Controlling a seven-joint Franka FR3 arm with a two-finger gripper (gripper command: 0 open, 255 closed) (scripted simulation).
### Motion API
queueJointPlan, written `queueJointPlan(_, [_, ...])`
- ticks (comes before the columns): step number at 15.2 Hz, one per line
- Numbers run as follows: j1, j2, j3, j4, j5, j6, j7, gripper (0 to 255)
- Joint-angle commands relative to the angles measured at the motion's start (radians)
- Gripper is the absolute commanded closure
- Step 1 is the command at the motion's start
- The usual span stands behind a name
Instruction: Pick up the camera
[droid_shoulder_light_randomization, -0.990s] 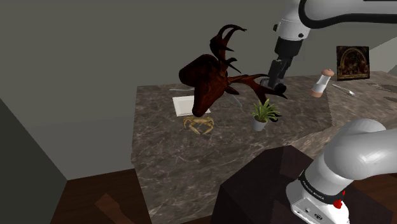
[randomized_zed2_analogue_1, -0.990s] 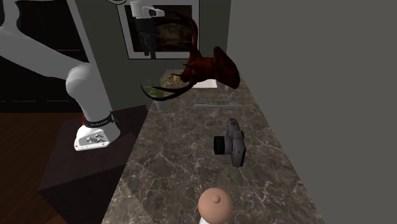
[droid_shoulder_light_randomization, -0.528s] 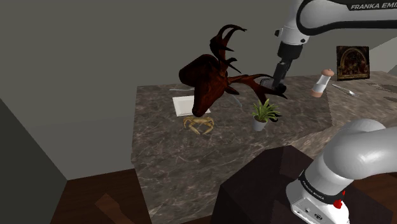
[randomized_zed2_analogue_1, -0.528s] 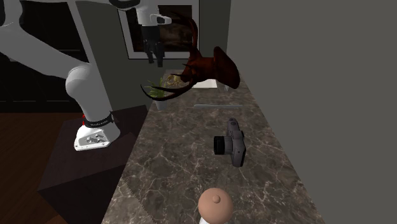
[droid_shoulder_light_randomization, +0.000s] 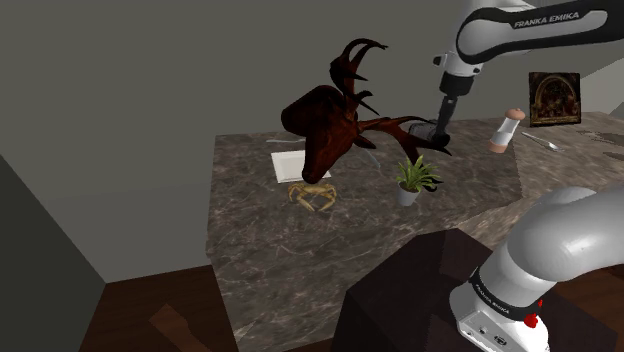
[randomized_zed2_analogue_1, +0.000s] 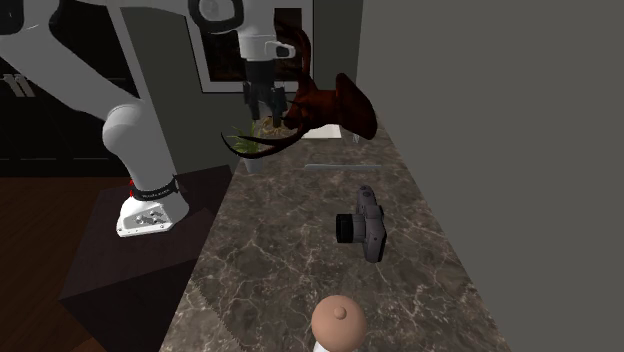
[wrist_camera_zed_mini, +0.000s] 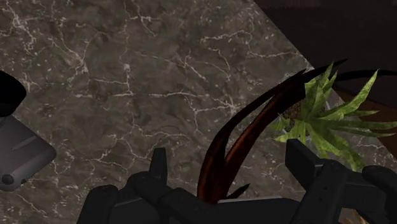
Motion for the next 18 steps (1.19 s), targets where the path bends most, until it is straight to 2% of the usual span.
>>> queueJointPlan(1, [0.003,0.052,-0.046,0.023,-0.013,0.035,-0.076,0])
queueJointPlan(5, [0.020,0.187,-0.140,0.099,-0.009,0.106,-0.229,0])
queueJointPlan(9, [0.039,0.343,-0.227,0.197,0.037,0.168,-0.396,0])
queueJointPlan(14, [0.042,0.569,-0.306,0.351,0.162,0.220,-0.627,0])
queueJointPlan(18, [-0.001,0.764,-0.319,0.505,0.292,0.227,-0.811,0])
